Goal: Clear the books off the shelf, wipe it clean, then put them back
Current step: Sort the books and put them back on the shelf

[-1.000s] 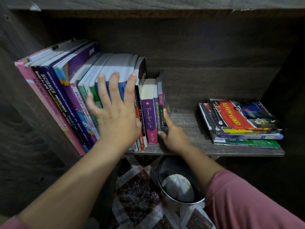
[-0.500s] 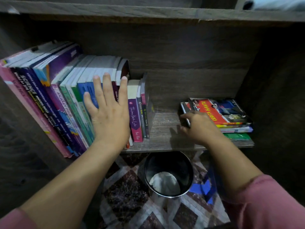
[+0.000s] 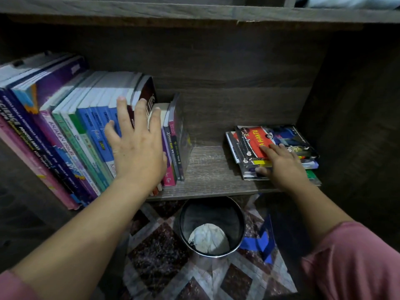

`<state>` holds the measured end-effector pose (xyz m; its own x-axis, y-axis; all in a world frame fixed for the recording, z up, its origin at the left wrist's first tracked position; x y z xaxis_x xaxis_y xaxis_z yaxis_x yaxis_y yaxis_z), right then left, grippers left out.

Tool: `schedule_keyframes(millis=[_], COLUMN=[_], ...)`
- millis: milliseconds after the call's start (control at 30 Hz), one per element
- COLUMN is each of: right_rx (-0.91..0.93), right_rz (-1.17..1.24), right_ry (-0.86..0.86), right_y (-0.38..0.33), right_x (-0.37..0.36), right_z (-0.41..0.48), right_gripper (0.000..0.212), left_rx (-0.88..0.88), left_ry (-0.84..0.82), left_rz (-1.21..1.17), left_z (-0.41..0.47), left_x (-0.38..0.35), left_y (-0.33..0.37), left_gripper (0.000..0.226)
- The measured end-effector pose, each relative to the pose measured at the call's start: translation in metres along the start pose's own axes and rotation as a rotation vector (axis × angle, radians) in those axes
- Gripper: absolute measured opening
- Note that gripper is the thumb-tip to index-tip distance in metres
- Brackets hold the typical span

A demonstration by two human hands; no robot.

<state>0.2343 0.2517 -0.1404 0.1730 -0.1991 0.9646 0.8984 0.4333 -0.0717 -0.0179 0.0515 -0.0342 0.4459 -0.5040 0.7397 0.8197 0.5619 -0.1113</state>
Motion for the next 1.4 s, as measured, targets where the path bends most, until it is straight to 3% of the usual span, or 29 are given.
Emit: schedule_keyframes(millis=[267,367,600,800,933,1033,1200,1333,1400], right_rx=[-0.017,-0.023,0.069,0.188,0.068,-0.014,-0.146,-0.096,-0.103], right_rz=[-0.014,-0.052,0.249,0.396,0.618,0.856,1.103,1.167,1.087], right_ry=[0.181,0.17,0.78,0.895,0.926,0.842,0.415,0.138,-0.048], right_y=[0.0,0.002,-0.033,-0.114,-0.151,-0.174,-0.206,-0.205,-0.199], right_x=[0.009,0.007,0.067,0.084,0.079,0.069,0.018,-0.01,-0.024], right_z=[0.007,0.01,-0.007,-0.02,-0.018,-0.012,-0.012,-0.003,-0.002], right_gripper=[0.049,0.054,0.04,0.042,0.035,0.028,0.035,0.06,0.077], left_rx=[-0.006,-0.023,-0.022,-0.06,-0.078,-0.089,-0.135,-0.151,-0.151], left_ry=[-0.007,-0.02,0.09,0.082,0.087,0.081,0.079,0.058,0.054], left_rz=[0.023,0.026,-0.063,-0.029,-0.088,-0.138,-0.183,-0.185,-0.18], left_z=[0.001,0.001,0.003,0.003,0.003,0.003,0.003,0.001,0.001], left_x=[0.001,0.004,0.015,0.015,0.019,0.021,0.021,0.019,0.019], left_y=[0.003,0.002,-0.013,-0.021,-0.026,-0.029,-0.036,-0.037,-0.036], left_gripper=[0.089,0.089,0.079,0.07,0.065,0.064,0.057,0.057,0.057])
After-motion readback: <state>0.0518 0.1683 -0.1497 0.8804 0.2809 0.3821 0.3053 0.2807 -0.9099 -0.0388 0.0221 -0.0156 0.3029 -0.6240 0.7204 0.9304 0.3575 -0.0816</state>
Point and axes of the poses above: each hand's wrist, its own z-axis towards the middle knuckle, its own x-axis out of the back of the hand, y = z × x, the point moved 6 cm from there along z, towards the middle knuckle, and after that the axes turned 11 degrees about y, right-handed, at the moved point
